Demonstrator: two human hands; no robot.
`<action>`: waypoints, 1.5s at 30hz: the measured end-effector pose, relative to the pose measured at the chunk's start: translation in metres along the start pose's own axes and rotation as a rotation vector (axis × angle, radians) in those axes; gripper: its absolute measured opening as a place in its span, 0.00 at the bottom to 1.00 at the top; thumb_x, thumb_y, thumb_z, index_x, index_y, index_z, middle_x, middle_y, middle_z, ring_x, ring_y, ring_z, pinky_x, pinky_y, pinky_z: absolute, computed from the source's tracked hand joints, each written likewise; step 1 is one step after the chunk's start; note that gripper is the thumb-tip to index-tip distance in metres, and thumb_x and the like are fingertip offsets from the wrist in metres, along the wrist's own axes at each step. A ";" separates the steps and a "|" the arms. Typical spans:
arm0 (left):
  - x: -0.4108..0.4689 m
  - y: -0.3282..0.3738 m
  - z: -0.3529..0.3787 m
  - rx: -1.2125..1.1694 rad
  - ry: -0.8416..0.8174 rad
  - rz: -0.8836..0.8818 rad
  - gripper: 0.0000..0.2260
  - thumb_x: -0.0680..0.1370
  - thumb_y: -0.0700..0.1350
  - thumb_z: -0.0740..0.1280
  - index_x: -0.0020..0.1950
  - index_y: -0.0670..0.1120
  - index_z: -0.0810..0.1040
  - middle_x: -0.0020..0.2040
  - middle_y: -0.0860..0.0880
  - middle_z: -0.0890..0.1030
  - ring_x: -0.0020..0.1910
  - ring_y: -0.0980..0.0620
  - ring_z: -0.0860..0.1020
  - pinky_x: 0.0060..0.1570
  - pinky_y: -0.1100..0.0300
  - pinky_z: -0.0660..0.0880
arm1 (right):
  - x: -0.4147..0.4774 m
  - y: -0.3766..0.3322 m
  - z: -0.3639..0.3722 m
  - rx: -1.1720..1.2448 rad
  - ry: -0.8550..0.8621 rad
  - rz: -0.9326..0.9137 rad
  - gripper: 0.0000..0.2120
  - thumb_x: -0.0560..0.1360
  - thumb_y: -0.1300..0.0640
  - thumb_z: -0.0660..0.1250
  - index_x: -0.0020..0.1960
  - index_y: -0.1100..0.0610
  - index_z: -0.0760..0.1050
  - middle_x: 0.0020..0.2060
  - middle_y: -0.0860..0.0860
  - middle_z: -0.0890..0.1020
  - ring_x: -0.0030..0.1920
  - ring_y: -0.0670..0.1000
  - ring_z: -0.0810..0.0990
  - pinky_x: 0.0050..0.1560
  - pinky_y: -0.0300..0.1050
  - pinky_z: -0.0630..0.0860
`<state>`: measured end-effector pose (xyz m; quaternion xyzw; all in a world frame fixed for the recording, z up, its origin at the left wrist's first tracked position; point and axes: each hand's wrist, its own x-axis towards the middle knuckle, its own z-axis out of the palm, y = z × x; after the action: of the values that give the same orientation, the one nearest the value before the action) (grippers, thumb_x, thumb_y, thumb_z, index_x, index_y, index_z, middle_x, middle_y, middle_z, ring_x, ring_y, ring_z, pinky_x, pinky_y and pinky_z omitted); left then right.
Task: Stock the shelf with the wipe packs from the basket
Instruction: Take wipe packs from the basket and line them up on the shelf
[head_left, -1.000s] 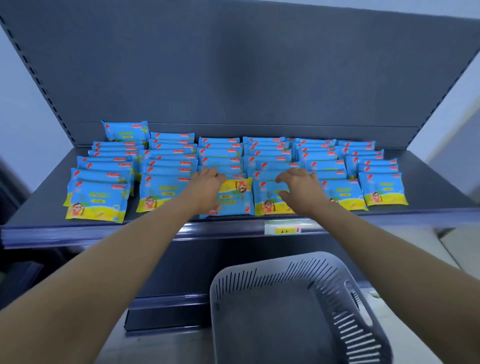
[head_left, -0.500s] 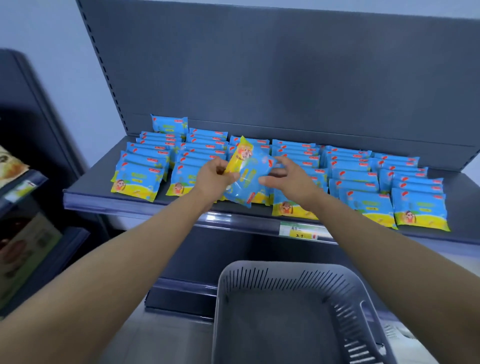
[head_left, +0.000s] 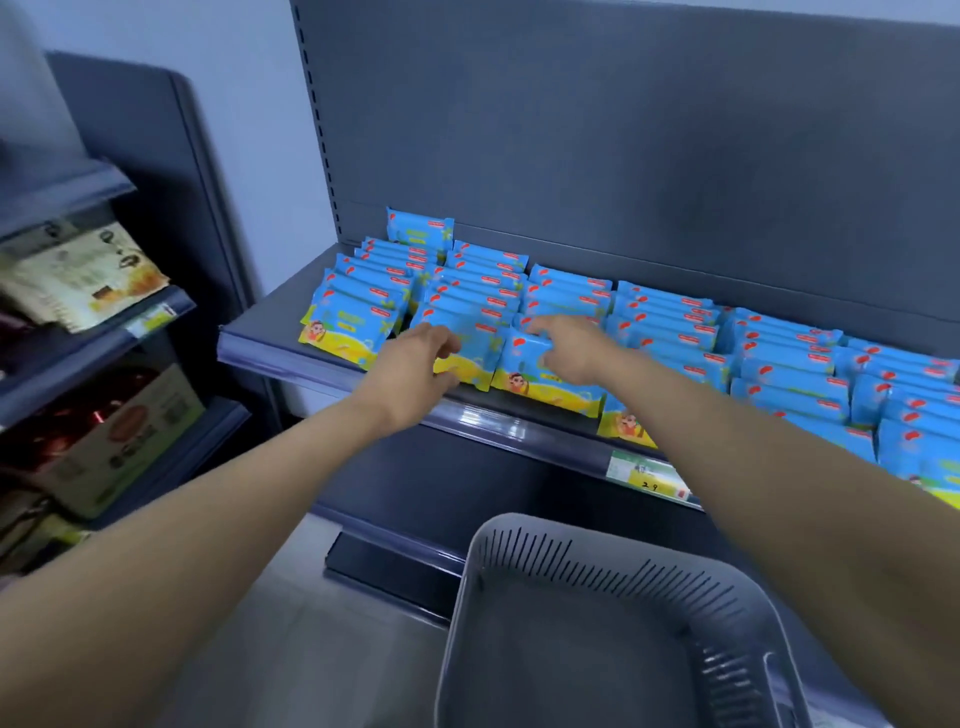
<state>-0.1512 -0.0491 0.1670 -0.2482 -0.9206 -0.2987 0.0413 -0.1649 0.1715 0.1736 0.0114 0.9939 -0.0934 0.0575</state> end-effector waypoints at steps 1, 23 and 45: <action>-0.004 -0.006 -0.003 0.027 -0.009 0.004 0.14 0.75 0.41 0.68 0.60 0.41 0.74 0.57 0.44 0.76 0.57 0.48 0.75 0.59 0.55 0.70 | 0.002 -0.002 0.006 -0.025 0.020 0.016 0.22 0.76 0.65 0.59 0.69 0.52 0.66 0.66 0.57 0.73 0.63 0.60 0.72 0.61 0.53 0.71; 0.116 -0.191 -0.082 0.190 -0.028 0.167 0.29 0.70 0.48 0.73 0.67 0.43 0.68 0.62 0.44 0.71 0.61 0.43 0.70 0.63 0.52 0.63 | 0.080 -0.136 0.001 -0.009 0.323 0.102 0.21 0.76 0.54 0.64 0.68 0.55 0.68 0.67 0.54 0.69 0.69 0.56 0.64 0.67 0.52 0.62; 0.169 -0.248 -0.056 0.272 -0.284 0.169 0.56 0.56 0.67 0.73 0.74 0.53 0.44 0.68 0.46 0.63 0.70 0.42 0.59 0.72 0.47 0.44 | 0.193 -0.159 -0.002 0.012 0.122 0.176 0.30 0.74 0.46 0.67 0.71 0.54 0.63 0.70 0.53 0.65 0.70 0.56 0.60 0.68 0.54 0.62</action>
<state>-0.4222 -0.1814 0.1192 -0.3561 -0.9249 -0.1292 -0.0308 -0.3619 0.0175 0.1821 0.1047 0.9901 -0.0931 0.0050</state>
